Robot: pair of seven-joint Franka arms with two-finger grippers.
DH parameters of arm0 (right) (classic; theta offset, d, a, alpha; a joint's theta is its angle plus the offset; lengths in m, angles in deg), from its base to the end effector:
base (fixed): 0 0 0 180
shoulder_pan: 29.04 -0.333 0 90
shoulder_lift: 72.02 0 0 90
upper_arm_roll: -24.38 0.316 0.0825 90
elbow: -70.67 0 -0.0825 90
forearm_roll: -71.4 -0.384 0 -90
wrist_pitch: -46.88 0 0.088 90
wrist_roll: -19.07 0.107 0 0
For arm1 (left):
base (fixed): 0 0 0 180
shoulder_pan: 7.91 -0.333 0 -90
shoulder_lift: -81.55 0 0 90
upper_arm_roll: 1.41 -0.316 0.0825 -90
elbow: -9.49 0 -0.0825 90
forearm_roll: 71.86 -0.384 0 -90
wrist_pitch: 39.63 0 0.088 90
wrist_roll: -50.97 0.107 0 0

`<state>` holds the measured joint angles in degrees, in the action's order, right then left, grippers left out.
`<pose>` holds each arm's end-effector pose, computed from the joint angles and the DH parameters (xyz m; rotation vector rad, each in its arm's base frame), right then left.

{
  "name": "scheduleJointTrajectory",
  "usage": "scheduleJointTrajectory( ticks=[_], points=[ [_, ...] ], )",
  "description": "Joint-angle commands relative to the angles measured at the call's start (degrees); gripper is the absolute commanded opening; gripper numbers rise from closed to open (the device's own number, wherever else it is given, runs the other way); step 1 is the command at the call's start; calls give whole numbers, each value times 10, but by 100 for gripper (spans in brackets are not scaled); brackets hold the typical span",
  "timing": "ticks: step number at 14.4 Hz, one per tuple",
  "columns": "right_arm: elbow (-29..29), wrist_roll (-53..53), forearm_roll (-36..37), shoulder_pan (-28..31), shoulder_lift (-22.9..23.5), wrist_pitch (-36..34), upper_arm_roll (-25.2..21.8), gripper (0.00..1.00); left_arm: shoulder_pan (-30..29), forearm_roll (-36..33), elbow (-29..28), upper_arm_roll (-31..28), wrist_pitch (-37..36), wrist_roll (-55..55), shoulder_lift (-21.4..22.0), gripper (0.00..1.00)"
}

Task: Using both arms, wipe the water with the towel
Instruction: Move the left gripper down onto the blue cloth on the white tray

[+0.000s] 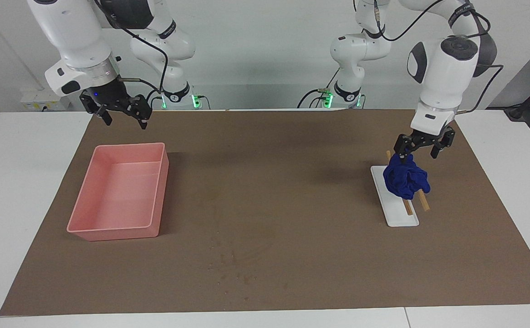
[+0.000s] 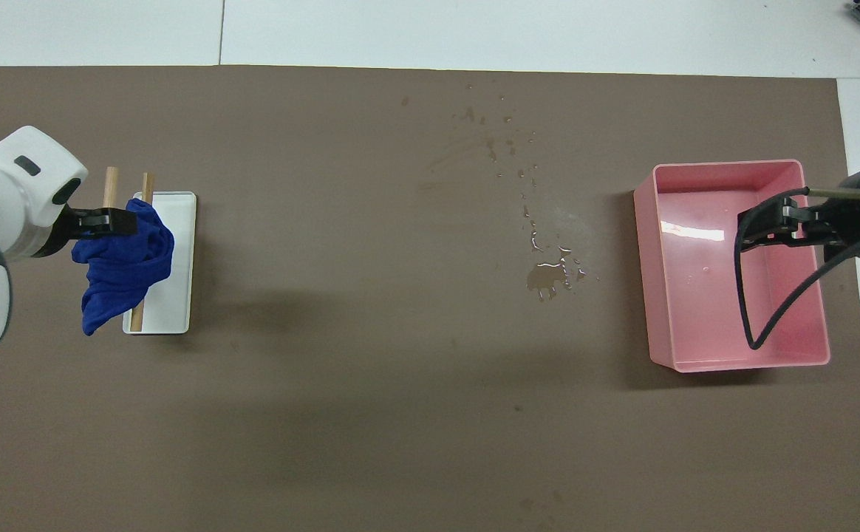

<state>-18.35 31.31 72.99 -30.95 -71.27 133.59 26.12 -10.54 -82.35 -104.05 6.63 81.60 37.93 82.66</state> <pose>0.5515 0.0320 0.6204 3.0974 -0.2339 -0.0763 0.5647 -0.0455 0.4886 -2.9895 -0.0746 -0.2665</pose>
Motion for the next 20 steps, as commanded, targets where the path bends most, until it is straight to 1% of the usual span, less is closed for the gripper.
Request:
scheduleJointTrajectory(
  ticks=[1, 2, 5, 6, 7, 9, 12, 14, 15, 16, 18, 19, 20],
  points=[
    [-19, -8, -8, 5, -15, 6, 2, 100, 4, -34, -32, -7, 69, -40, -22, 100],
    [-19, -9, -8, 5, -15, 4, 2, 100, 1, -45, -38, -7, 95, -44, -30, 100],
    [-19, -8, -8, 5, -15, 3, 1, 100, 3, -97, -57, -7, 105, -50, -35, 100],
    [-19, -8, -8, 5, -15, 1, 1, 100, 4, -99, -58, -7, 107, -52, -35, 91],
    [-19, -9, -8, 5, -15, 1, 1, 100, 5, -99, -62, -7, 108, -52, -34, 73],
    [-18, -8, -8, 5, -15, 2, 1, 100, 7, -99, -61, -7, 103, -51, -34, 0],
    [-14, -6, -8, 4, -15, 4, 3, 100, 7, -99, -45, -7, 94, -50, -37, 0],
    [-14, -6, -8, 2, -20, 4, 5, 100, 6, -85, 0, -6, 49, -54, -51, 0],
    [-14, -6, -8, 0, -21, 3, 5, 100, 4, -42, 36, -6, 10, -59, -57, 0],
    [-14, -6, -7, -2, -21, 4, 6, 100, -1, 27, 65, -6, -22, -68, -59, 0],
    [-14, -6, -8, -2, -21, 5, 6, 100, -11, 126, 107, -11, -84, -92, -59, 0],
    [-14, -6, -8, -2, -21, 5, 6, 100, -17, 162, 121, -12, -108, -129, -53, 0],
    [-14, -6, -8, -2, -21, 5, 6, 100, -23, 201, 127, -13, -113, -183, -47, 0]
  ],
)
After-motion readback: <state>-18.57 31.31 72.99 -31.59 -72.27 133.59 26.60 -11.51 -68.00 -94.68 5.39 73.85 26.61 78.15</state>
